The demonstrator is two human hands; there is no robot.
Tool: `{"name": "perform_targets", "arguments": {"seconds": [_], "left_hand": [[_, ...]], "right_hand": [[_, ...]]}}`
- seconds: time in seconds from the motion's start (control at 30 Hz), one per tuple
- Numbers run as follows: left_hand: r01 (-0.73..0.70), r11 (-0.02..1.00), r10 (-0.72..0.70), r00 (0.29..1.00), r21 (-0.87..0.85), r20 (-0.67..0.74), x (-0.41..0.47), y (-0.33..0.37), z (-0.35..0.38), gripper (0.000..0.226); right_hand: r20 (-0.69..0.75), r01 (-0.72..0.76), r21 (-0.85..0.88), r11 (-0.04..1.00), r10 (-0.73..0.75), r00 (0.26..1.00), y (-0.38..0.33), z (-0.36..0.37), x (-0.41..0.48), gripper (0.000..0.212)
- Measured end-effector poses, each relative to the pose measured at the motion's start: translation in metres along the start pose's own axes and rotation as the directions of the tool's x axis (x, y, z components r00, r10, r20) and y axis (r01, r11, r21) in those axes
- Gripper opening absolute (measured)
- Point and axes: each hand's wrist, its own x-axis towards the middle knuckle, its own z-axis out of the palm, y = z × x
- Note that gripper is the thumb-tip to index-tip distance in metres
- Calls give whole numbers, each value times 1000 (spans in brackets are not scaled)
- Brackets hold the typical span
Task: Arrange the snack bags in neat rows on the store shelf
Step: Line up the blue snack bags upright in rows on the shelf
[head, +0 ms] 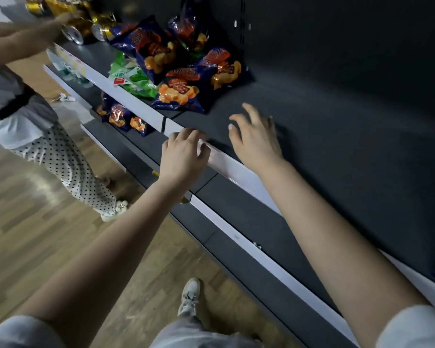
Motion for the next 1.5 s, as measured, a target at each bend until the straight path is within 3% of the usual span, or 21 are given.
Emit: {"name": "perform_targets", "arguments": {"seconds": [0.33, 0.63, 0.8, 0.93, 1.1, 1.2, 1.5], "left_hand": [[-149, 985, 148, 989, -92, -16, 74, -16, 4, 29], [-256, 959, 231, 954, -120, -190, 172, -112, -24, 36], [-335, 934, 298, 921, -121, -250, 204, -160, -50, 35], [-290, 945, 250, 938, -150, -240, 222, -199, -64, 39], [-250, 956, 217, 954, -150, -205, 233, -242, -66, 29], [-217, 963, 188, 966, -158, -178, 237, -255, -61, 28], [-200, 958, 173, 974, -203, -144, 235, -265, -38, 34]], "right_hand": [[-81, -70, -33, 997, 67, 994, -11, -9, 51, 38], [-113, -22, -4, 1000, 22, 993, -95, 52, 154, 40], [-176, -42, 19, 999, 45, 983, -136, 71, 206, 59], [-174, -66, 2, 998, 66, 983, -161, 84, 245, 86], [-51, -156, -47, 987, 153, 987, -172, 103, 277, 105], [38, -219, -54, 974, 221, 975, -172, 121, 278, 105], [-5, -214, -120, 970, 215, 977, -172, 137, 268, 97]]}}
